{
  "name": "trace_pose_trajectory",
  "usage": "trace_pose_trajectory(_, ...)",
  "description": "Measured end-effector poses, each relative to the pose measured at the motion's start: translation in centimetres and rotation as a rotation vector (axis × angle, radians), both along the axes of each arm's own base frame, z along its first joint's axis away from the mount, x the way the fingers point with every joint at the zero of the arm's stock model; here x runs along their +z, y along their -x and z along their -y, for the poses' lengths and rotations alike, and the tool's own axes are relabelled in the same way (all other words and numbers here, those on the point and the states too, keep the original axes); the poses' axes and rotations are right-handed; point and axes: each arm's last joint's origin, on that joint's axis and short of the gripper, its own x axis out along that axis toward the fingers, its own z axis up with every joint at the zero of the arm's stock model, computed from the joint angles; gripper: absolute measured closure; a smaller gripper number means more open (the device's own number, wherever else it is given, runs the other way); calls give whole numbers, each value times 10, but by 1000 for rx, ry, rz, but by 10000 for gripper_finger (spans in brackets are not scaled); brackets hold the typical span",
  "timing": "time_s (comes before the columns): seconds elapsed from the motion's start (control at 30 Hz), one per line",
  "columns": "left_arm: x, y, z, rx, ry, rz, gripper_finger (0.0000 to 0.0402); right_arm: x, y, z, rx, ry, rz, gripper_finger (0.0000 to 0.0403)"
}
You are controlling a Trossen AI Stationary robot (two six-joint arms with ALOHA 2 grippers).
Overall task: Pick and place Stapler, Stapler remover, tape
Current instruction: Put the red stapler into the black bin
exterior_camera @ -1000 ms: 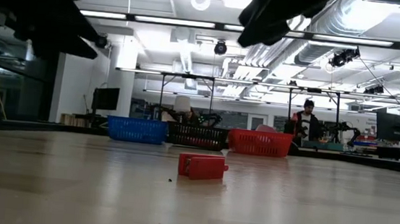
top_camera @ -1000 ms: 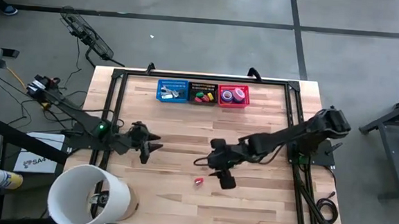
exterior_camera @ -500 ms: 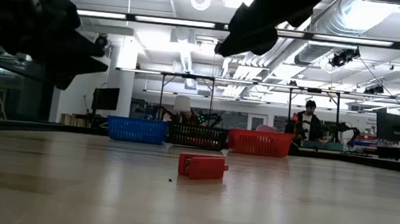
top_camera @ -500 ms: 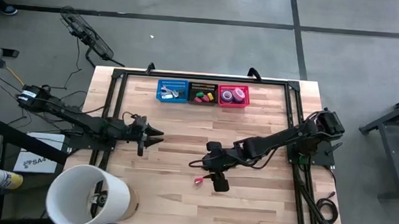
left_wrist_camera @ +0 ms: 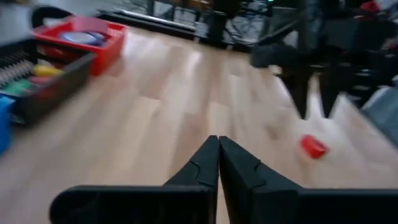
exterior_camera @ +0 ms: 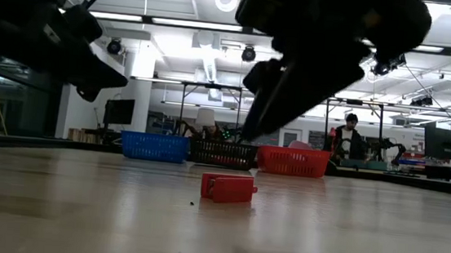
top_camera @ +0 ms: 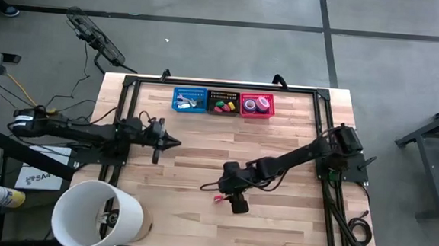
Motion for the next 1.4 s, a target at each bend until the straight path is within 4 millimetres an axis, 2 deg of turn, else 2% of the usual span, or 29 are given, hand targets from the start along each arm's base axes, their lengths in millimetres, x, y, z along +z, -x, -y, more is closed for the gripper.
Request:
trace_pose_trajectory(0.13,0,1,-10,45,-104,-3,400,-9,-2,-1,32,28,-4,222)
trace_pose_trajectory(0.23,1,2,-12,15,-163,5,400,-11,-5,-1,60,56,26,222)
trace_pose_trajectory(0.67,3,2,-11,-51,-219,36,401,-25,-10,-9,165,114,79,222)
trace_pose_trajectory(1.1,3,2,-11,-44,-231,38,401,-41,-12,-14,155,139,66,222)
trace_pose_trajectory(1.4,-3,3,-11,-31,-115,-27,401,-48,-16,-16,164,123,82,222)
